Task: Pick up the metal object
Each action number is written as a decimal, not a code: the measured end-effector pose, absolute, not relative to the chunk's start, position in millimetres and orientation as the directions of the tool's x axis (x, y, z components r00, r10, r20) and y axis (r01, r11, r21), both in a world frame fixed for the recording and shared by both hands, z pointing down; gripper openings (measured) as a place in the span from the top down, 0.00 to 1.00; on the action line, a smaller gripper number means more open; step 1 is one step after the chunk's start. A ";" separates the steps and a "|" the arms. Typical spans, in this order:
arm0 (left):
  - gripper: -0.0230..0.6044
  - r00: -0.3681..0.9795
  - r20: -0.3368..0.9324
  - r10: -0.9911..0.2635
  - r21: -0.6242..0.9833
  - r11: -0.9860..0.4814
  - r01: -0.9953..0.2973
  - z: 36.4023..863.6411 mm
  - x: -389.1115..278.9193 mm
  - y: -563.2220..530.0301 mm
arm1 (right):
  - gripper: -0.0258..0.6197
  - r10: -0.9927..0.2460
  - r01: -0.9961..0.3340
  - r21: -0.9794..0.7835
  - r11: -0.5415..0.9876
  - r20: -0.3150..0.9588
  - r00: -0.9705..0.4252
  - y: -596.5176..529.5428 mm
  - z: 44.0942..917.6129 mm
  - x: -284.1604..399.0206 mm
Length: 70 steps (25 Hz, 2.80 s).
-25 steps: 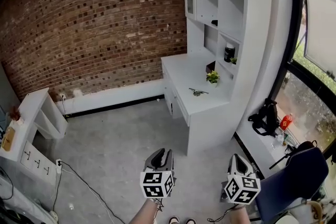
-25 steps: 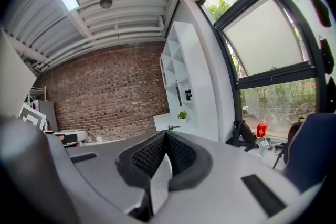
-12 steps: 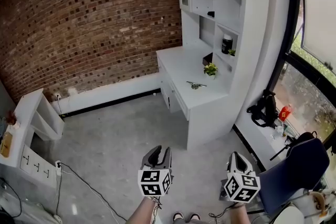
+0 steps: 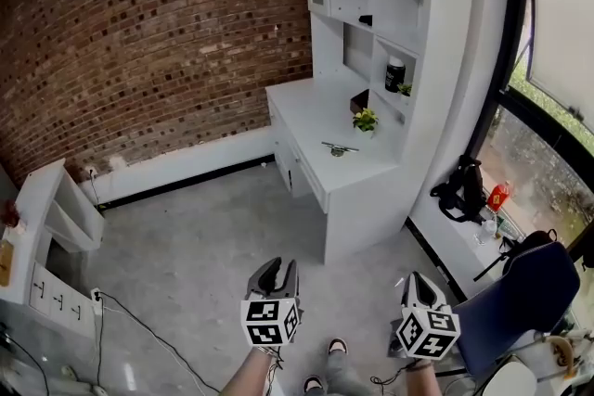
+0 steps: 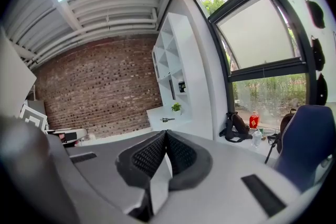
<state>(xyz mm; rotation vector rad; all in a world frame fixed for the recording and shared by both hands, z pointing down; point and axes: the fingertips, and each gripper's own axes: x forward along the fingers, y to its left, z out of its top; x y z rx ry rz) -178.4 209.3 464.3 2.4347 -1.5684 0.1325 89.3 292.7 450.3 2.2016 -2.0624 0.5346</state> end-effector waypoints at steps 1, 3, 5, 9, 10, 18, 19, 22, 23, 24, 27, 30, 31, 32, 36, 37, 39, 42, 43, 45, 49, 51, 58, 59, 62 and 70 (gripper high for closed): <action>0.79 0.418 0.208 -0.884 0.150 -0.394 -0.907 465.8 -177.0 204.5 | 0.96 -0.952 -0.979 -0.182 -0.090 0.304 0.031 286.9 452.1 90.3; 0.79 0.415 0.212 -0.885 0.143 -0.392 -0.909 468.6 -174.9 193.4 | 0.96 -0.951 -0.979 -0.184 -0.083 0.307 0.022 272.7 455.9 90.9; 0.79 0.408 0.214 -0.888 0.138 -0.386 -0.912 470.3 -173.6 178.7 | 0.96 -0.951 -0.983 -0.169 -0.067 0.308 0.011 255.0 457.8 89.1; 0.79 0.397 0.217 -0.892 0.126 -0.377 -0.918 468.7 -165.4 140.7 | 0.96 -0.954 -0.993 -0.115 -0.027 0.300 -0.009 211.6 453.8 87.5; 0.79 0.393 0.217 -0.894 0.123 -0.374 -0.919 467.9 -162.7 130.0 | 0.96 -0.954 -0.993 -0.120 -0.020 0.299 -0.017 199.5 453.4 88.8; 0.79 0.361 0.210 -0.909 0.126 -0.341 -0.932 464.6 -136.6 49.4 | 0.96 -0.950 -0.990 -0.139 0.008 0.309 -0.051 112.6 454.1 119.9; 0.79 0.357 0.210 -0.910 0.126 -0.337 -0.933 465.0 -133.0 40.1 | 0.96 -0.949 -0.990 -0.141 0.010 0.312 -0.054 102.8 454.9 124.7; 0.79 0.348 0.214 -0.913 0.127 -0.327 -0.936 466.4 -121.7 12.8 | 0.96 -0.945 -0.989 -0.149 0.016 0.320 -0.063 73.6 458.0 137.8; 0.79 0.346 0.215 -0.913 0.127 -0.325 -0.937 466.6 -118.4 4.3 | 0.96 -0.944 -0.988 -0.151 0.019 0.323 -0.067 64.2 458.8 141.0; 0.79 0.344 0.217 -0.914 0.126 -0.323 -0.938 467.0 -115.5 -3.7 | 0.96 -0.943 -0.988 -0.153 0.023 0.325 -0.072 55.1 459.5 143.6; 0.79 0.335 0.227 -0.915 0.126 -0.313 -0.941 469.6 -109.8 -24.3 | 0.96 -0.940 -0.987 -0.157 0.039 0.328 -0.089 31.6 461.7 148.4; 0.79 0.326 0.230 -0.917 0.128 -0.303 -0.944 471.3 -106.8 -41.3 | 0.96 -0.940 -0.985 -0.164 0.049 0.325 -0.100 13.4 463.2 152.5; 0.79 0.324 0.232 -0.917 0.128 -0.301 -0.945 472.1 -106.1 -46.2 | 0.96 -0.940 -0.985 -0.166 0.050 0.325 -0.103 8.6 464.0 153.7; 0.79 0.323 0.235 -0.917 0.129 -0.299 -0.945 473.5 -105.2 -50.6 | 0.96 -0.940 -0.984 -0.169 0.051 0.326 -0.105 4.4 465.6 154.9; 0.79 0.328 0.250 -0.911 0.133 -0.303 -0.944 480.7 -96.9 -66.1 | 0.96 -0.932 -0.983 -0.178 0.046 0.347 -0.106 -9.5 475.6 162.5; 0.79 0.331 0.253 -0.909 0.131 -0.307 -0.943 481.6 -94.0 -69.2 | 0.96 -0.930 -0.983 -0.180 0.043 0.352 -0.105 -12.4 477.3 164.6; 0.79 0.338 0.258 -0.905 0.128 -0.315 -0.941 483.0 -89.7 -76.6 | 0.96 -0.928 -0.983 -0.182 0.038 0.358 -0.102 -19.4 479.3 168.4; 0.79 0.346 0.268 -0.899 0.124 -0.324 -0.938 485.8 -87.2 -92.0 | 0.96 -0.927 -0.981 -0.190 0.031 0.362 -0.099 -33.2 482.1 171.7; 0.79 0.349 0.270 -0.897 0.122 -0.328 -0.937 487.0 -87.2 -98.4 | 0.96 -0.927 -0.981 -0.192 0.027 0.362 -0.096 -38.2 483.7 172.3; 0.79 0.357 0.269 -0.895 0.122 -0.336 -0.934 488.5 -87.9 -114.7 | 0.96 -0.928 -0.980 -0.197 0.017 0.362 -0.089 -50.4 486.7 172.3; 0.79 0.378 0.256 -0.890 0.127 -0.357 -0.925 490.5 -86.2 -155.2 | 0.96 -0.926 -0.982 -0.190 0.008 0.369 -0.079 -81.8 491.6 168.6; 0.79 0.395 0.256 -0.882 0.136 -0.372 -0.918 492.3 -80.2 -179.7 | 0.96 -0.924 -0.983 -0.184 0.007 0.376 -0.077 -100.7 491.7 168.6; 0.79 0.474 0.258 -0.842 0.143 -0.452 -0.880 490.4 -54.4 -268.1 | 0.96 -0.923 -0.985 -0.171 -0.039 0.382 -0.030 -174.2 483.2 174.9; 0.79 0.484 0.258 -0.836 0.140 -0.463 -0.875 489.7 -51.4 -280.1 | 0.96 -0.923 -0.984 -0.170 -0.045 0.384 -0.024 -185.0 483.1 175.7; 0.79 0.504 0.256 -0.825 0.131 -0.487 -0.864 487.4 -45.0 -314.6 | 0.96 -0.922 -0.984 -0.169 -0.059 0.387 -0.011 -217.0 483.3 177.0; 0.79 0.541 0.273 -0.795 0.123 -0.529 -0.840 495.4 -39.9 -390.1 | 0.96 -0.923 -0.976 -0.188 -0.111 0.382 0.031 -285.3 487.0 181.3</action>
